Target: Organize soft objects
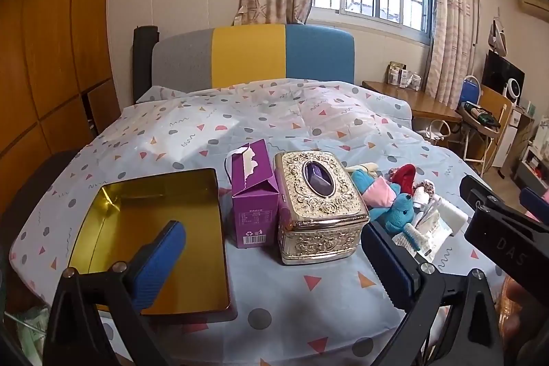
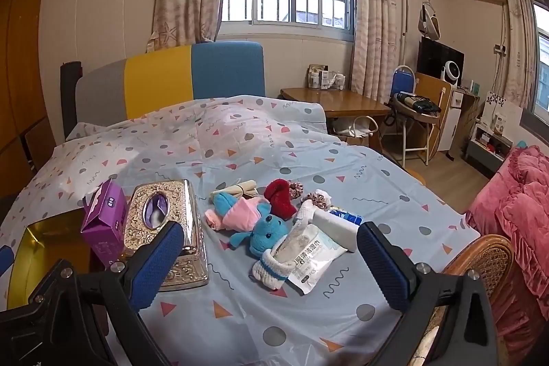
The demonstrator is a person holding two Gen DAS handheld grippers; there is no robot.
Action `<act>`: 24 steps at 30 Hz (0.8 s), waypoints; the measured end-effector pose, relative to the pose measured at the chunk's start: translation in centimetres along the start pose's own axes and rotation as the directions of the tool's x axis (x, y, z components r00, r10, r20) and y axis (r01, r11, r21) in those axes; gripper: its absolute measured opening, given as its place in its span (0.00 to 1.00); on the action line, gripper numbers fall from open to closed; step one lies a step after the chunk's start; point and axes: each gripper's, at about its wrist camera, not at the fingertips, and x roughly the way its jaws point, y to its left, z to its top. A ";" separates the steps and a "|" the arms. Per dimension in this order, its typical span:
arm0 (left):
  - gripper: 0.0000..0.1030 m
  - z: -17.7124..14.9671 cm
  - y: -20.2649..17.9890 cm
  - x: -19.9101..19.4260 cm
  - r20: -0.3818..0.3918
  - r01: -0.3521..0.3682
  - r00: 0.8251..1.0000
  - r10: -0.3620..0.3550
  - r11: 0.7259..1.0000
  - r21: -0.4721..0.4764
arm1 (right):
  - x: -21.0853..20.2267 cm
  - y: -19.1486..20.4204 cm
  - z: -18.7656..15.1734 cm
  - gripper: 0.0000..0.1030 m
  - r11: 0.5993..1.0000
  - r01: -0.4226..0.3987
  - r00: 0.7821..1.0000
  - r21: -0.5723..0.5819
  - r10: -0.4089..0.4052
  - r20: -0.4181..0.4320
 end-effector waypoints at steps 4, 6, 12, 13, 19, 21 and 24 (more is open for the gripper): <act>1.00 -0.1 0.1 0.1 -0.003 -0.002 1.000 0.002 1.000 -0.001 | 0.1 -0.1 -0.1 1.00 1.000 0.000 1.000 0.003 0.000 -0.001; 1.00 -0.1 0.1 0.2 -0.007 -0.002 1.000 0.002 1.000 -0.002 | 0.2 0.0 -0.2 1.00 1.000 0.001 1.000 0.002 -0.001 -0.003; 1.00 -0.2 0.1 0.5 -0.013 -0.004 1.000 0.004 1.000 -0.004 | 0.5 -0.1 -0.3 1.00 1.000 -0.001 1.000 0.003 0.001 -0.008; 1.00 -0.2 0.1 0.5 -0.014 -0.004 1.000 0.004 1.000 -0.002 | 0.5 0.0 -0.3 1.00 1.000 0.000 1.000 0.004 0.000 -0.008; 1.00 -0.3 0.2 0.7 -0.018 -0.004 1.000 0.004 1.000 -0.002 | 0.9 0.0 -0.4 1.00 1.000 0.002 1.000 0.005 -0.002 -0.014; 1.00 -0.3 0.2 0.7 -0.022 -0.003 1.000 0.003 1.000 -0.005 | 0.9 0.0 -0.4 1.00 1.000 0.001 1.000 0.005 -0.001 -0.015; 1.00 -0.3 0.2 0.8 -0.024 -0.004 1.000 0.004 1.000 -0.005 | 1.2 -0.1 -0.7 1.00 1.000 0.001 1.000 0.004 -0.001 -0.021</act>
